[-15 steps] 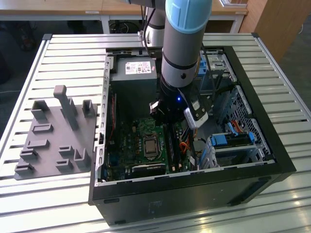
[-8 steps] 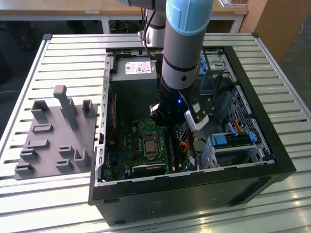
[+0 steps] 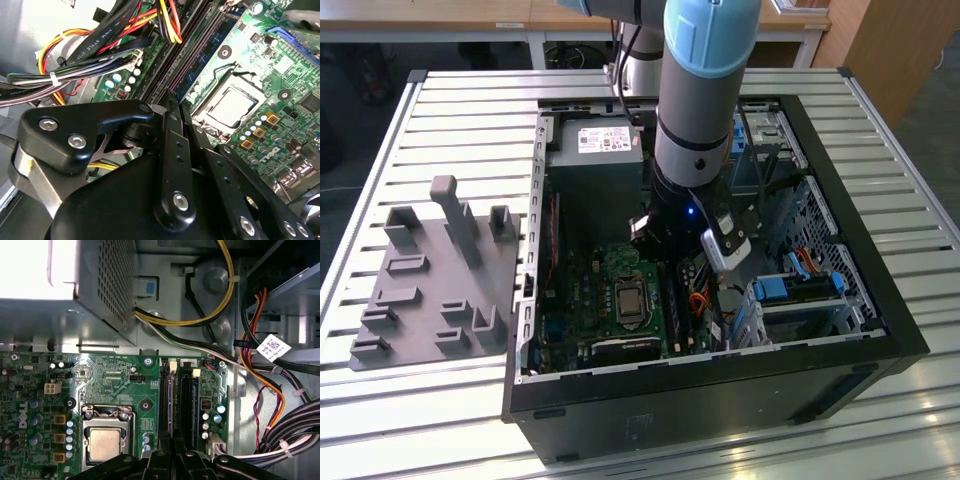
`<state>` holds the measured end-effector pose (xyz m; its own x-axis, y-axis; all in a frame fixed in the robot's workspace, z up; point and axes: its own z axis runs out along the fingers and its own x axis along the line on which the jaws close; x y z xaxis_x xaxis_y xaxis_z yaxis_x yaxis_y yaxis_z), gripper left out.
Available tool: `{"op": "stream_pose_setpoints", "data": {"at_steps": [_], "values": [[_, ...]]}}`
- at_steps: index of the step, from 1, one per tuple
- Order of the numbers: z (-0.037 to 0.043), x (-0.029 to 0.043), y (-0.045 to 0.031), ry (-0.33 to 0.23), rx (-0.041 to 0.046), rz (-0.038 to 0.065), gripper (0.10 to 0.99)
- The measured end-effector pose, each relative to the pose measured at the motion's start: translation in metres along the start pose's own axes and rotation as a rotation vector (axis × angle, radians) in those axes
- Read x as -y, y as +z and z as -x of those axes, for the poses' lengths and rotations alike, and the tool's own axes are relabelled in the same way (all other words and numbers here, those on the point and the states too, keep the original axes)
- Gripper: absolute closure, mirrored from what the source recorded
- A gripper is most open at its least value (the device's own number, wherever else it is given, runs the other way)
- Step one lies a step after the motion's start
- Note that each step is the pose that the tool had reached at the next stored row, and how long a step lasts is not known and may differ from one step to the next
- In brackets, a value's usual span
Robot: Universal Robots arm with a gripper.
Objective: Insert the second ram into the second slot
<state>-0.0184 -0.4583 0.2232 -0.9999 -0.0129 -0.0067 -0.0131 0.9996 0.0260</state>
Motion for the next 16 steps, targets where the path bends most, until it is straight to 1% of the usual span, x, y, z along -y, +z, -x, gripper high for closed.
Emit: {"op": "stream_pose_setpoints", "data": {"at_steps": [12,16], "values": [[0.0,0.0007,0.0053,0.0,-0.0024,0.0,0.949],[0.0,0.0008,0.0073,0.0,-0.0057,0.0,0.949]]}}
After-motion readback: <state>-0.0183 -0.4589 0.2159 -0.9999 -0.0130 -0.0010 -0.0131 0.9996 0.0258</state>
